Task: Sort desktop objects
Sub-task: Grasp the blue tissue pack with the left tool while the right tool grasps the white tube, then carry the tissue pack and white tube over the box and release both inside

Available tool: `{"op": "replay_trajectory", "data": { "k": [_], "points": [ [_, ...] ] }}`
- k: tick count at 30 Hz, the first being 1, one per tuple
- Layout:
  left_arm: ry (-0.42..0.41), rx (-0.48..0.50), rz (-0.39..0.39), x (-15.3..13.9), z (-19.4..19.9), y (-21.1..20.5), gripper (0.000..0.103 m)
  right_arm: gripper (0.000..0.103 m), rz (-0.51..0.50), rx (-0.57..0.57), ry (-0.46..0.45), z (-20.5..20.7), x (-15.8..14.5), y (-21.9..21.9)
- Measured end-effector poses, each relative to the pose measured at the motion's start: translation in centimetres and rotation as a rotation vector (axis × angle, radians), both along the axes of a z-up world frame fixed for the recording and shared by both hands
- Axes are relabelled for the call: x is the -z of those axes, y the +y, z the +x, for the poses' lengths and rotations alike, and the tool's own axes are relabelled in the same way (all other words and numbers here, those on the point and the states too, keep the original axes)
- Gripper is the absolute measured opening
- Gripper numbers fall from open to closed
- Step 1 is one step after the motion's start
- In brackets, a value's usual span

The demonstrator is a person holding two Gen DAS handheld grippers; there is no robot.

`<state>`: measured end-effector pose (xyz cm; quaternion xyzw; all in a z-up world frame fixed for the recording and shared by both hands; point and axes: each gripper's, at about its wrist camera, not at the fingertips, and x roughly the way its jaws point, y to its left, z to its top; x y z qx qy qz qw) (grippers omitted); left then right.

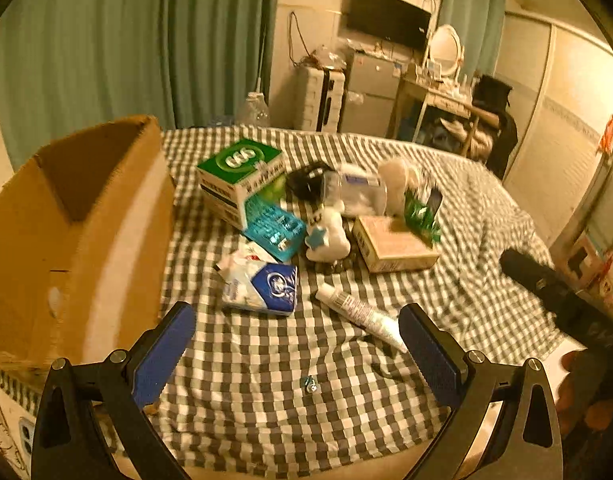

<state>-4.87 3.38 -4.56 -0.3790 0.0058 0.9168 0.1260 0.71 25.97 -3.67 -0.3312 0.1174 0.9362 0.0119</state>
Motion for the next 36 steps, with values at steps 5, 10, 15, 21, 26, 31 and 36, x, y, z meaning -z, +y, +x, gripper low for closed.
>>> {"op": "replay_trajectory", "data": {
  "k": [5,10,15,21,26,31,36],
  "points": [
    [-0.017,0.009,-0.036,3.2,-1.9,1.0,0.103,0.103,-0.032,-0.019,-0.023,-1.3,1.5,0.4],
    [-0.064,-0.038,-0.071,6.6,-5.1,0.5,0.103,0.102,-0.003,-0.078,-0.068,-2.7,2.9,-0.3],
    [-0.103,-0.062,-0.063,9.0,-7.9,-0.7,0.103,0.102,-0.006,-0.116,-0.089,-3.8,4.0,-0.6],
    [-0.107,-0.027,-0.078,10.7,-9.9,-0.1,0.102,0.102,0.013,-0.153,-0.13,-5.2,5.3,-1.4],
    [-0.103,-0.034,-0.003,10.9,-9.8,-1.7,0.075,0.101,0.017,-0.185,-0.178,-6.5,6.5,-2.0],
    [-0.079,-0.067,-0.003,10.3,-7.7,-2.5,0.075,0.097,0.065,-0.264,-0.227,-7.7,8.0,-4.0],
    [-0.093,-0.073,0.008,10.2,-6.4,-3.0,0.075,0.082,0.082,-0.354,-0.295,-9.3,10.1,-6.4]
  ]
}}
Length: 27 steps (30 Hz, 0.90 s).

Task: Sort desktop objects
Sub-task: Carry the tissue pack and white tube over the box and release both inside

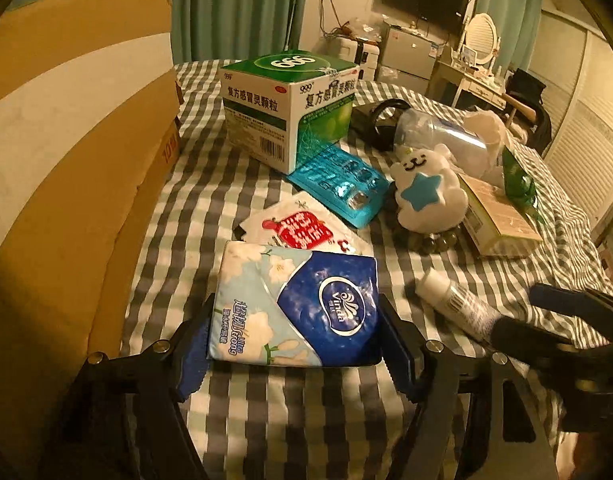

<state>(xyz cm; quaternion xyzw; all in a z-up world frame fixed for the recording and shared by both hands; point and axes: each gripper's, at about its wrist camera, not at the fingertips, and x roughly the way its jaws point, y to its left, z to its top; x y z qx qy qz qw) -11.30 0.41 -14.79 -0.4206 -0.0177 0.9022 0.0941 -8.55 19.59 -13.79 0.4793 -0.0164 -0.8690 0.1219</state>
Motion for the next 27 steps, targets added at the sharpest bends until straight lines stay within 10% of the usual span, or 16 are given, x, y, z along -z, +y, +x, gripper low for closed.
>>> {"op": "replay_trajectory", "data": {
  "k": [9,27],
  "points": [
    [-0.012,0.002,-0.009,0.7,1.2,-0.2,0.075,0.027,0.039,-0.016,-0.03,-0.7,1.0,-0.8],
    [0.032,0.021,0.052,-3.5,4.6,0.1,0.075,0.023,-0.088,0.064,0.033,4.0,-3.4,1.6]
  ]
}}
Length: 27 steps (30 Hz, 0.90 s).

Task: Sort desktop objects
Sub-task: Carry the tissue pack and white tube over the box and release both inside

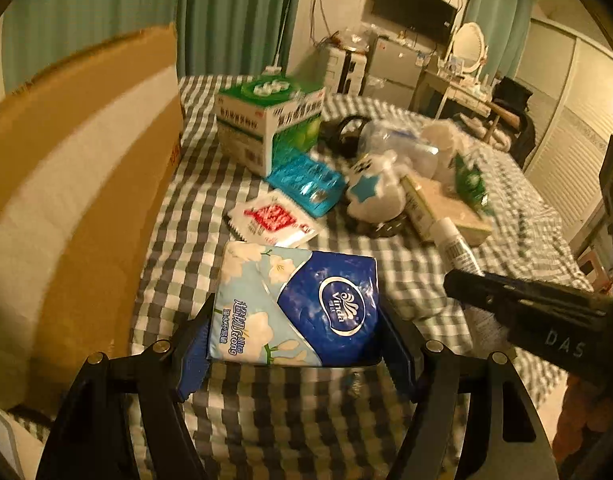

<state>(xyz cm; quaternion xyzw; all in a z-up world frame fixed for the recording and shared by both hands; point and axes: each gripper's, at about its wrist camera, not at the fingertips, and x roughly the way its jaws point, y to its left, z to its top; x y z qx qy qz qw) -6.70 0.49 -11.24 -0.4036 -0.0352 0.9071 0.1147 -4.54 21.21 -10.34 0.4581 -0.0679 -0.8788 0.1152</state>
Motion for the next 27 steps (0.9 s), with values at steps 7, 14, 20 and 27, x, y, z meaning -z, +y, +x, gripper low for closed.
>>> {"op": "replay_trajectory", "data": {
  "k": [7,14,20,27],
  "points": [
    [0.054,0.019,0.026,-3.9,1.9,-0.6,0.075,0.023,-0.009,0.02,0.035,2.1,-2.5,-0.5],
    [0.067,0.041,0.029,-7.6,3.4,-1.4,0.075,0.023,0.004,0.02,0.08,4.0,-5.2,-3.3],
    [0.135,0.043,0.035,-11.4,4.6,-3.5,0.075,0.023,0.005,-0.018,0.135,5.8,-8.5,-6.2],
    [0.232,-0.024,0.063,-16.0,5.0,-8.5,0.075,0.023,-0.062,-0.102,0.214,7.2,-13.1,-10.1]
  ]
}}
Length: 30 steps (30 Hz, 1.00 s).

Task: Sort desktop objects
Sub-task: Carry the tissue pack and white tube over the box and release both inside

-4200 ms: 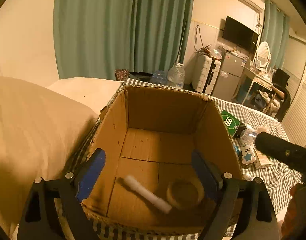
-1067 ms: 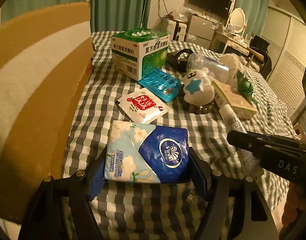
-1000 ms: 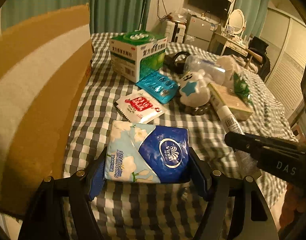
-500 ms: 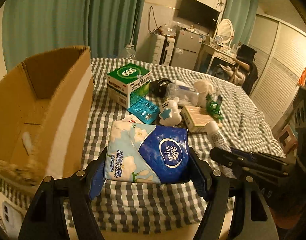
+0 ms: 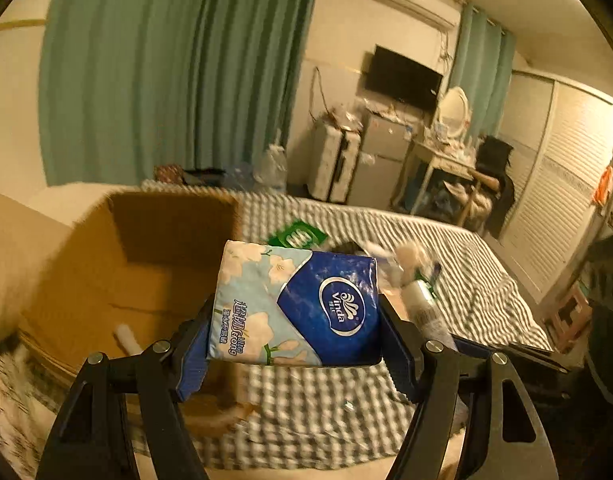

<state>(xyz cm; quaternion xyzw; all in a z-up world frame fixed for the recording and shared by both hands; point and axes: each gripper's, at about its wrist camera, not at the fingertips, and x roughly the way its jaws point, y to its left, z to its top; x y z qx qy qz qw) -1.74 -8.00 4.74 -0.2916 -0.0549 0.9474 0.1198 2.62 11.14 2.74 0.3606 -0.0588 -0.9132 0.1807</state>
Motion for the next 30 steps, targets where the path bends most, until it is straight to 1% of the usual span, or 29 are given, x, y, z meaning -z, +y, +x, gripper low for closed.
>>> {"op": "replay_trajectory", "data": {
  "k": [3,7,12,15,17,21,26,30],
  "points": [
    [0.024,-0.038,-0.01,-1.2,-0.5,-2.4,0.075,0.023,0.02,-0.034,0.023,-0.1,-1.1,-2.3],
    [0.029,-0.12,-0.005,-1.7,-1.8,-6.7,0.075,0.023,0.026,-0.082,0.019,-0.7,-1.5,-5.0],
    [0.003,-0.2,-0.007,-1.0,-3.3,-11.3,0.075,0.023,0.023,-0.133,0.012,-2.0,-1.6,-8.5],
    [-0.016,-0.227,-0.014,-0.2,-4.0,-13.1,0.075,0.023,-0.006,-0.163,-0.004,-3.4,-1.5,-10.6],
    [-0.031,-0.238,-0.023,0.6,-4.4,-13.9,0.075,0.023,-0.018,-0.175,-0.011,-4.6,-1.3,-11.7],
    [-0.066,-0.226,-0.046,1.9,-6.2,-15.0,0.075,0.023,-0.041,-0.178,-0.04,-7.3,-0.7,-13.3],
    [-0.105,-0.2,-0.059,3.3,-9.4,-15.2,0.075,0.023,-0.012,-0.181,-0.058,-11.2,0.0,-15.3],
    [-0.131,-0.196,-0.062,3.7,-12.0,-15.4,0.075,0.023,0.002,-0.165,-0.075,-14.6,0.8,-16.2]
  ]
}}
